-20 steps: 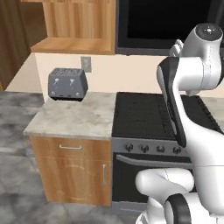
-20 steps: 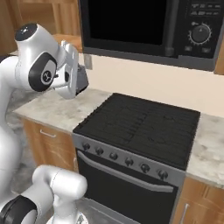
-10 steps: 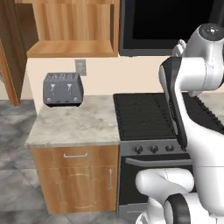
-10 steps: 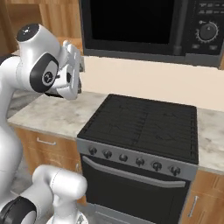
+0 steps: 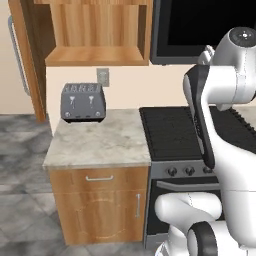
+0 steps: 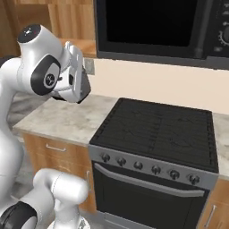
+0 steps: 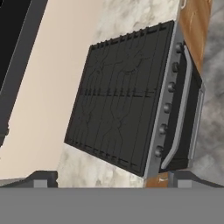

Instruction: Close all open cabinet doors.

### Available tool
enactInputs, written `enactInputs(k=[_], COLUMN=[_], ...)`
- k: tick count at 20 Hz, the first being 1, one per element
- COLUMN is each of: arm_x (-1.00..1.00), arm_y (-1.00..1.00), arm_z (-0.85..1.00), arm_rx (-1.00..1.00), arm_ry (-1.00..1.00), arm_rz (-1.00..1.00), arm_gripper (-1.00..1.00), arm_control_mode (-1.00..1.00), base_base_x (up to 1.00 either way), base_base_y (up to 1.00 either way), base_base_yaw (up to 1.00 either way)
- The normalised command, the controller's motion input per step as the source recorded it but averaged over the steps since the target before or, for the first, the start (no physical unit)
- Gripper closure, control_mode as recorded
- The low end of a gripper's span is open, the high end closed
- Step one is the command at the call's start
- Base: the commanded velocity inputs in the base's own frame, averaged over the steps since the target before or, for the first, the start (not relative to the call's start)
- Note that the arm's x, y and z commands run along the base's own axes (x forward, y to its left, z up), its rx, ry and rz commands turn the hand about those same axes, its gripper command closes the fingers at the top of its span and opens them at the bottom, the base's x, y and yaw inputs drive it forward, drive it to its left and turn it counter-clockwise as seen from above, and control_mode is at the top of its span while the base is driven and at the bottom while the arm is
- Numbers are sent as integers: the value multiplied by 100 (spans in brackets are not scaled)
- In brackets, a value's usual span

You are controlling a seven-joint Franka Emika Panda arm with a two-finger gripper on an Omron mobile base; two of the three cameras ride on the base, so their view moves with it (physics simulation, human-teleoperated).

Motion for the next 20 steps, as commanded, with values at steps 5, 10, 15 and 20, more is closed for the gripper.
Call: enactInputs(k=[5,10,15,20], arm_x=[0,0,0,0], arm_y=[0,0,0,0], arm_z=[0,0,0,0], arm_rx=[0,0,0,0], arm_ry=[0,0,0,0], arm_rz=[0,0,0,0], arm_gripper=[-100,-100,-100,-100], arm_control_mode=[100,100,100,100], base_base_x=[34,27,16,39], base_base_y=[41,55,53,22], base_base_yaw=[-7,-17,-24,-9])
